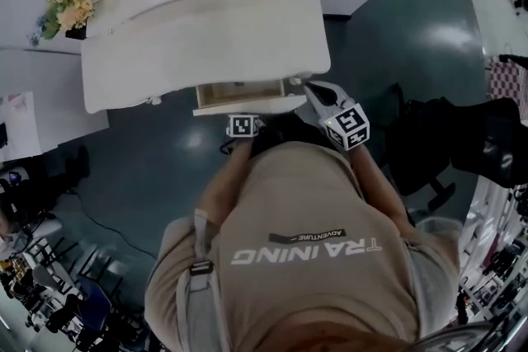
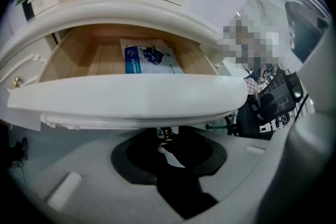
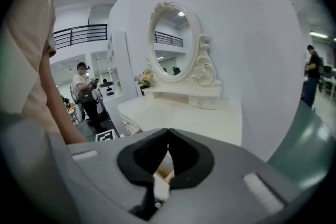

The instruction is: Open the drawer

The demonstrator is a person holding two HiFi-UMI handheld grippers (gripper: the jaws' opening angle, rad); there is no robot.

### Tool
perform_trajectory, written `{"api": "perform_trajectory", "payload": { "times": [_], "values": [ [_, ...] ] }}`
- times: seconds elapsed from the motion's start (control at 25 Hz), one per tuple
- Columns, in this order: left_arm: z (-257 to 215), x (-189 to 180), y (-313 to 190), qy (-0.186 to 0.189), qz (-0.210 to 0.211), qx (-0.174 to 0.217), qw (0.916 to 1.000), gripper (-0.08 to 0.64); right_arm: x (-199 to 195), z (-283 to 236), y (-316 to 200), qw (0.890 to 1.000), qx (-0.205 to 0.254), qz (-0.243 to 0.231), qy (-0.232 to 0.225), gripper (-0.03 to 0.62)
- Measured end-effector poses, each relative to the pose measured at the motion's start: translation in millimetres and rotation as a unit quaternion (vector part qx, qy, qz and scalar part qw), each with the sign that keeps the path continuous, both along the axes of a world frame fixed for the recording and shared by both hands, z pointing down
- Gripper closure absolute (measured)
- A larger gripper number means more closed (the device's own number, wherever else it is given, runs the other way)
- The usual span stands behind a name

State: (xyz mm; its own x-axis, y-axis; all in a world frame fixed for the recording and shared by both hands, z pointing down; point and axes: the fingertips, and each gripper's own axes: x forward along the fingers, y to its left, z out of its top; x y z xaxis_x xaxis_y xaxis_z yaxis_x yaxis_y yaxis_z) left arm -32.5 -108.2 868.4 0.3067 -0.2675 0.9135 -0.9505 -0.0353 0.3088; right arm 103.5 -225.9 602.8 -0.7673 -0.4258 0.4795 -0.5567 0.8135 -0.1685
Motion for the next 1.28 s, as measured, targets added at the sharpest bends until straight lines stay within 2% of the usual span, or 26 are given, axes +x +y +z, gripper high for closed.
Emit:
{"api": "perform_trajectory", "payload": {
  "times": [0.16,0.44,0.8,1.0,1.12,1.28],
  "values": [
    [-0.8,-6.8,6.7,0.02,-0.008,0.011,0.9997,0.423,3.6,-5.2,16.4,0.998,-0.025,0.059,-0.028,0.589],
    [-0.1,-10.4,8.4,0.01,0.001,0.023,0.9997,0.423,25.3,9.5,59.0,0.996,-0.037,0.085,-0.008,0.589],
    [-9.0,5.8,32.3,0.001,-0.006,0.005,1.0,0.423,38.3,0.6,58.4,0.998,-0.023,0.043,-0.039,0.589],
    [-3.1,18.6,51.7,-0.022,-0.014,-0.009,0.9996,0.423,63.3,7.2,66.4,1.0,0.019,0.002,-0.014,0.589],
    [-1.9,27.2,54.1,-0.033,-0.036,-0.01,0.9987,0.423,76.8,21.4,62.8,1.0,0.014,-0.011,-0.024,0.589],
    [-2.5,30.8,78.9,-0.051,-0.041,-0.021,0.9976,0.423,86.2,26.1,70.0,0.999,-0.011,-0.018,-0.037,0.589]
  ]
}}
